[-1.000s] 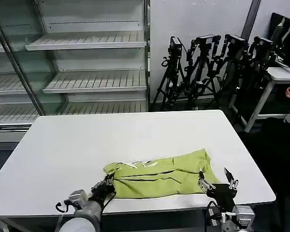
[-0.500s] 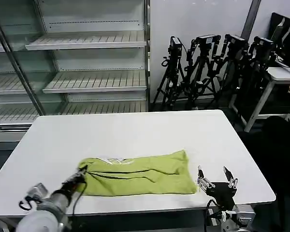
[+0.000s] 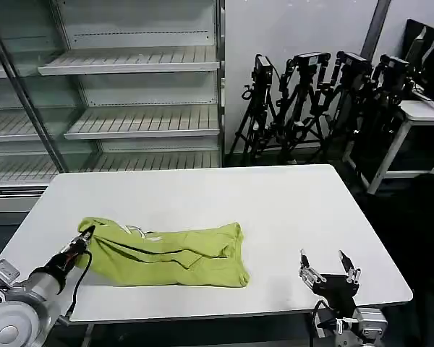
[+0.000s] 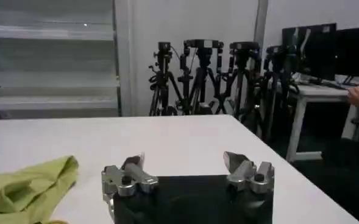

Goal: Fold and organize the clothes.

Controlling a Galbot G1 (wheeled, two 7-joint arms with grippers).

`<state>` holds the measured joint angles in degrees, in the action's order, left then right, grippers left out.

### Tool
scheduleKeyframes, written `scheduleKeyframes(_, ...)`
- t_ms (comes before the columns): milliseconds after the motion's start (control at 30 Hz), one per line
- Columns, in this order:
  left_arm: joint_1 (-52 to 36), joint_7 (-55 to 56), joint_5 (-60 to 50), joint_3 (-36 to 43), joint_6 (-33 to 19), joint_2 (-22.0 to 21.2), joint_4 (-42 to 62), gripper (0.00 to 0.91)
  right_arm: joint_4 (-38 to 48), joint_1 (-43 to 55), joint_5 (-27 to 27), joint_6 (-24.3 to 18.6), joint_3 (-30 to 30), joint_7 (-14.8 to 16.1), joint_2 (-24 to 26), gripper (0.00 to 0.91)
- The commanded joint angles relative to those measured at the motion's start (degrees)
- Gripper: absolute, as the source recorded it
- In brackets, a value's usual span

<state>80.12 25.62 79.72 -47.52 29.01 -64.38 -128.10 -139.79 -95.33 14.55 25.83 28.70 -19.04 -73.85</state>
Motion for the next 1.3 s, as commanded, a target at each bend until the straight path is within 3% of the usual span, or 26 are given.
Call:
scheduleKeyframes(33,-1.64,-0.47,5.16,12.84,-2.69,-6.30,-7.16,0.020,-1.16,-2.55,-0.17,-0.15,1.73,0.00,-0.29,0.907)
scheduleKeyframes(267,-6.17,-1.39,-1.85,21.09,-4.63,-11.71,-4.15,0.020,-2.91,-5.70,-0.84,-0.61,3.57,0.16,-1.14,0.907)
scheduleKeyframes(800,-9.27,-2.31,-15.25,37.61,-5.70,-15.22,4.76,0.020,-4.75,-8.10,-0.66,-1.05,6.77,0.49,-2.62,0.907)
scheduleKeyframes(833,-9.34,-2.29,-15.56,38.05,-5.67,-15.31,5.00,0.060,-4.85,-8.27,-0.61,-1.05,7.04,0.51,-2.66,0.907)
scheduleKeyframes(867,-9.35,-2.26,-15.80,38.25,-5.62,-15.36,5.05,0.877,-4.94,-8.40,-0.54,-1.05,7.24,0.52,-2.66,0.907)
scheduleKeyframes(900,-9.35,-2.09,-16.46,38.70,-5.61,-15.42,5.07,0.907,-5.09,-8.58,-0.46,-1.03,7.53,0.52,-2.67,0.907)
scheduleKeyframes(1300,-11.04,-1.13,-18.90,39.25,-6.72,-18.69,6.12,0.907,-7.42,-10.43,-0.41,-0.80,9.34,0.53,-3.37,0.907)
